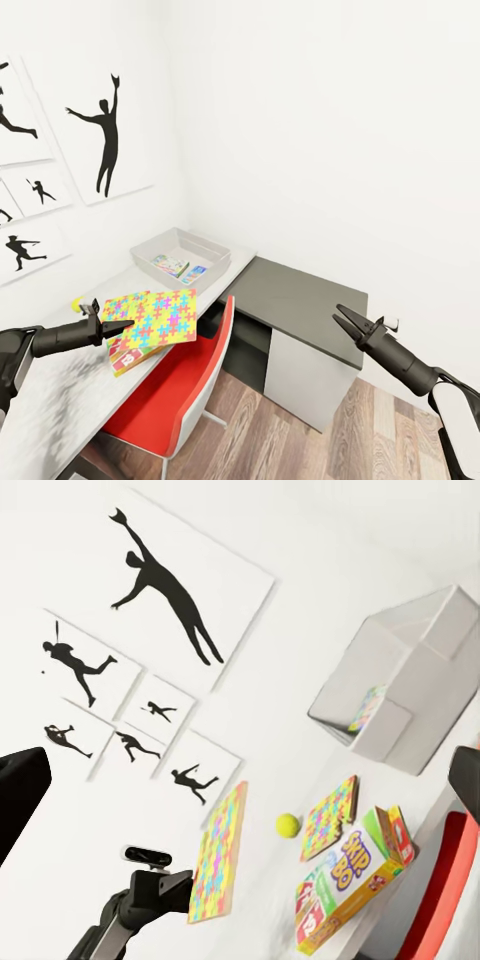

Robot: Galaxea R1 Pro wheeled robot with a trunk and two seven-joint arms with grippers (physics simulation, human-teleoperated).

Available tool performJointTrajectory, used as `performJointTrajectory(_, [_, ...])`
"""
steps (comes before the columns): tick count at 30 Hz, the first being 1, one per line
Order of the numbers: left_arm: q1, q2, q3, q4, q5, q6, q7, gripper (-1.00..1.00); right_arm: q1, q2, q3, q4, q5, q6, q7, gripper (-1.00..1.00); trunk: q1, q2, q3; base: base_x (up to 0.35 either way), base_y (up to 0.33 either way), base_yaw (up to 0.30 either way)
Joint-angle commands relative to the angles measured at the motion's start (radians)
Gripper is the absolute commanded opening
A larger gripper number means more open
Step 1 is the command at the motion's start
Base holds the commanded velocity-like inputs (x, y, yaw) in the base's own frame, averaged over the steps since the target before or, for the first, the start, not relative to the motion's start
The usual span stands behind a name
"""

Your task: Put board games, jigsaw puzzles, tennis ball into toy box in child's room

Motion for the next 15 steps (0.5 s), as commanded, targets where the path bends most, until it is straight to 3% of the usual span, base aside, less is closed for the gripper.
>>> performJointTrajectory(1, [-0.001,0.0,0.0,0.0,0.0,0.011,-0.004,-1.0,-0.001,0.0,-0.001,-0.001,-0.001,0.005,0.002,1.0,0.0,-0.001,0.0,0.0,0.0,0.0])
performJointTrajectory(15, [-0.001,0.001,0.0,0.0,0.0,0.01,-0.004,-1.0,-0.001,0.0,-0.001,-0.002,-0.001,0.005,0.002,1.0,0.0,-0.001,0.023,0.003,0.0,0.0])
